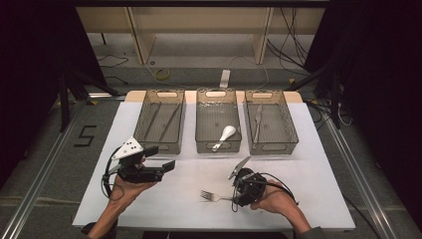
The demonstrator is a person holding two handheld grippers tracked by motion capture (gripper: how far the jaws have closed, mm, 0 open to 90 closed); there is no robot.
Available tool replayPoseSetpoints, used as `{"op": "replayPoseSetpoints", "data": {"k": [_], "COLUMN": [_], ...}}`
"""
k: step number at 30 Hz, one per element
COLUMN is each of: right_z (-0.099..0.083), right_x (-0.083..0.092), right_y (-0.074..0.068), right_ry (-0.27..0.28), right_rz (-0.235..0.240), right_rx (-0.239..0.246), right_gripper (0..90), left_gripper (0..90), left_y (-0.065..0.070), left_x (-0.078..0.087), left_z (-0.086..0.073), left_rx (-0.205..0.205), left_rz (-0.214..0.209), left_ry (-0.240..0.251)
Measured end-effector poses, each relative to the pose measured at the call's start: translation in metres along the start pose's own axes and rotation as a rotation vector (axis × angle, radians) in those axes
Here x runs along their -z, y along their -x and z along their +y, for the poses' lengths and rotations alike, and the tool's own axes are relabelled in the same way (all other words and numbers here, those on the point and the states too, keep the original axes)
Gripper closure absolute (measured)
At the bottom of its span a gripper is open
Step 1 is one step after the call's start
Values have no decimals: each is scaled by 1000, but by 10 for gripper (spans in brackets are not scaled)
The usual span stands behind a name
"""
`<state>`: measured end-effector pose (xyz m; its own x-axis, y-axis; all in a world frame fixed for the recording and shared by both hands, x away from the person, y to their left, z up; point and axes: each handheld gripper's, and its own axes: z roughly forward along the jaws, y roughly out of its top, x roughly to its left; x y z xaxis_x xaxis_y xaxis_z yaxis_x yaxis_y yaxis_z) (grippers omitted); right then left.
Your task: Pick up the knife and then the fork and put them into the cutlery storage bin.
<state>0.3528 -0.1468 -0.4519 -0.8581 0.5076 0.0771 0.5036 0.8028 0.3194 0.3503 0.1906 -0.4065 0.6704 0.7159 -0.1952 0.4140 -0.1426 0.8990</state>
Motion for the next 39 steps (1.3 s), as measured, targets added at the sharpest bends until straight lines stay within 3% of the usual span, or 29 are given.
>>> {"op": "replayPoseSetpoints", "data": {"k": [10,16,39], "right_z": [1,2,3], "right_x": [-7,-8,-9], "right_y": [-1,-3,-8], "right_ry": [-38,-49,-55], "right_rz": [2,-24,-47], "right_rx": [-4,27,68], "right_gripper": [674,704,741], "left_gripper": [151,151,151], "left_y": [0,0,0], "left_x": [0,1,1], "left_z": [0,0,0], "left_rx": [3,1,-7], "left_rz": [0,0,0], "left_ry": [1,1,-4]}}
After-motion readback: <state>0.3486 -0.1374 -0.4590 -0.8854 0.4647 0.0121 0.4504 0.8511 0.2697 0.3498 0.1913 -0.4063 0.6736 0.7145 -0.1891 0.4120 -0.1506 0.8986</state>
